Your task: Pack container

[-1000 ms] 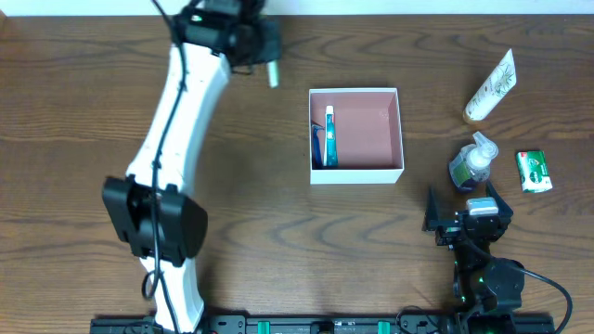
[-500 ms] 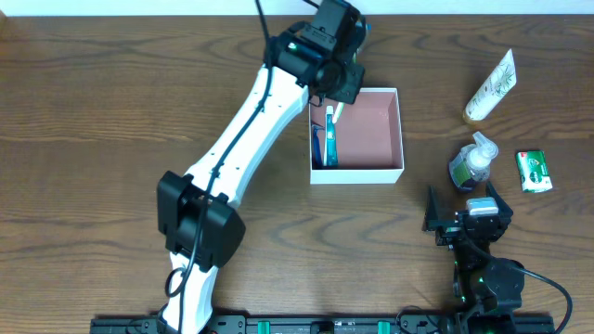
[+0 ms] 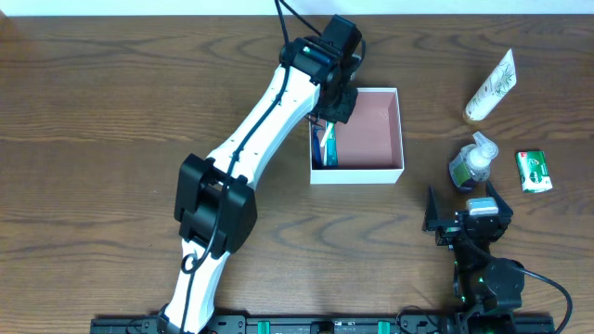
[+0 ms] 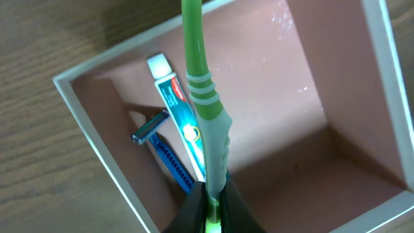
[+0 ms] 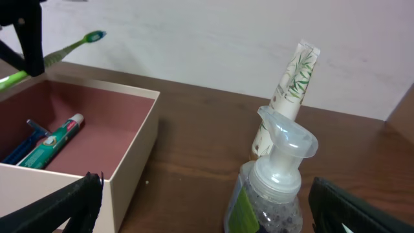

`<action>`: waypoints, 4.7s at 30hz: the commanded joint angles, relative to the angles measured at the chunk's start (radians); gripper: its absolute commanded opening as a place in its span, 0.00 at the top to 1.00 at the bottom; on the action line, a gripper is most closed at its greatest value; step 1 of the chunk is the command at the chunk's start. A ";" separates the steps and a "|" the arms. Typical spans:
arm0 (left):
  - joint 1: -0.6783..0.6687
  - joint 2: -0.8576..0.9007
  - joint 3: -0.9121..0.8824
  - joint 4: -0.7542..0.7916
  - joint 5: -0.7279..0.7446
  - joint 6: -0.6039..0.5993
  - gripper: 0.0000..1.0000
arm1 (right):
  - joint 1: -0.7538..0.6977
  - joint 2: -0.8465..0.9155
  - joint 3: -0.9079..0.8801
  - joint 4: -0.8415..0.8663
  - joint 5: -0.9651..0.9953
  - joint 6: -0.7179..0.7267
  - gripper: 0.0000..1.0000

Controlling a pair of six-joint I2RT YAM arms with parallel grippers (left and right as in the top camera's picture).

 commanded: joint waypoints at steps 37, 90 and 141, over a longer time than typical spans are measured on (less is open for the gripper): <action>-0.035 0.019 -0.172 0.037 -0.042 -0.165 0.86 | -0.010 -0.006 -0.002 -0.004 -0.003 -0.014 0.01; -0.119 0.142 -0.173 0.388 0.013 -0.105 0.86 | -0.010 -0.006 -0.002 -0.004 -0.003 -0.014 0.01; -0.104 0.191 -0.173 0.322 -0.215 -0.140 0.86 | -0.010 -0.006 -0.002 -0.003 0.008 -0.014 0.01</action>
